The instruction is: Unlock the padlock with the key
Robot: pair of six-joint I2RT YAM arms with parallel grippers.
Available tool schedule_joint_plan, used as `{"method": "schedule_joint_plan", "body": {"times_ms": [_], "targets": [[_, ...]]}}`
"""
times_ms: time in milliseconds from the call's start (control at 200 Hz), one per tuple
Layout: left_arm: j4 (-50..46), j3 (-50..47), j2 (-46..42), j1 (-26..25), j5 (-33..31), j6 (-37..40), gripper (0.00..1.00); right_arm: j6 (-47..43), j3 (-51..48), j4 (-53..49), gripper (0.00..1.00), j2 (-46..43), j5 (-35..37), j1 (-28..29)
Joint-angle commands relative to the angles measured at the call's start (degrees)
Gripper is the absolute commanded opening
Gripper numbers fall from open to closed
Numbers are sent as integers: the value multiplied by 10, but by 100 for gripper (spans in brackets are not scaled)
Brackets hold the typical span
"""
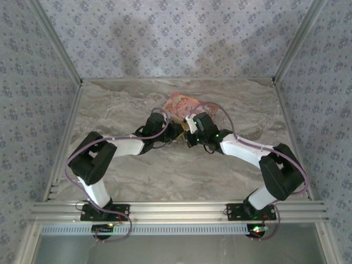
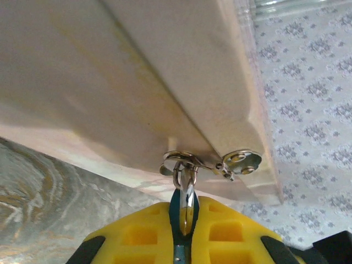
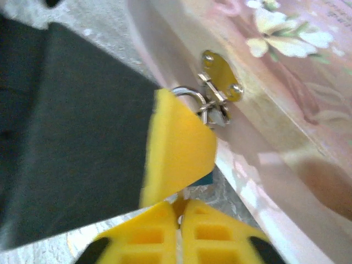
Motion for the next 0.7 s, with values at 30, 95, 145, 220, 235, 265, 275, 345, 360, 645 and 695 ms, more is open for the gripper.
{"method": "schedule_joint_plan", "body": {"times_ms": [30,95,145,220,235,265,275,345,360,645,695], "targets": [[44,-4,-37,-2,13,6,0,12,5,-1,0,20,-80,-9],[45,-9,-37,-1,11,6,0,20,-3,8,0,18,-95,-13],[49,-11,-36,-1,11,4,0,22,-8,15,3,15,-100,-11],[50,-12,-35,-1,13,3,0,28,-12,19,31,10,-86,-11],[50,-12,-36,-1,13,3,0,28,-13,19,35,9,-83,-11],[50,-11,-35,-1,13,2,0,29,-15,21,40,6,-77,-11],[50,-11,-36,-1,13,3,0,30,-16,23,41,5,-77,-11],[49,-9,-36,-1,13,3,0,31,-17,24,42,3,-80,-14],[49,-9,-36,-1,13,3,0,30,-16,24,43,4,-80,-13],[52,-9,-42,-1,17,1,0,22,10,8,10,32,-90,-12],[52,-10,-45,-1,16,4,0,27,7,18,0,33,-111,-17]]}}
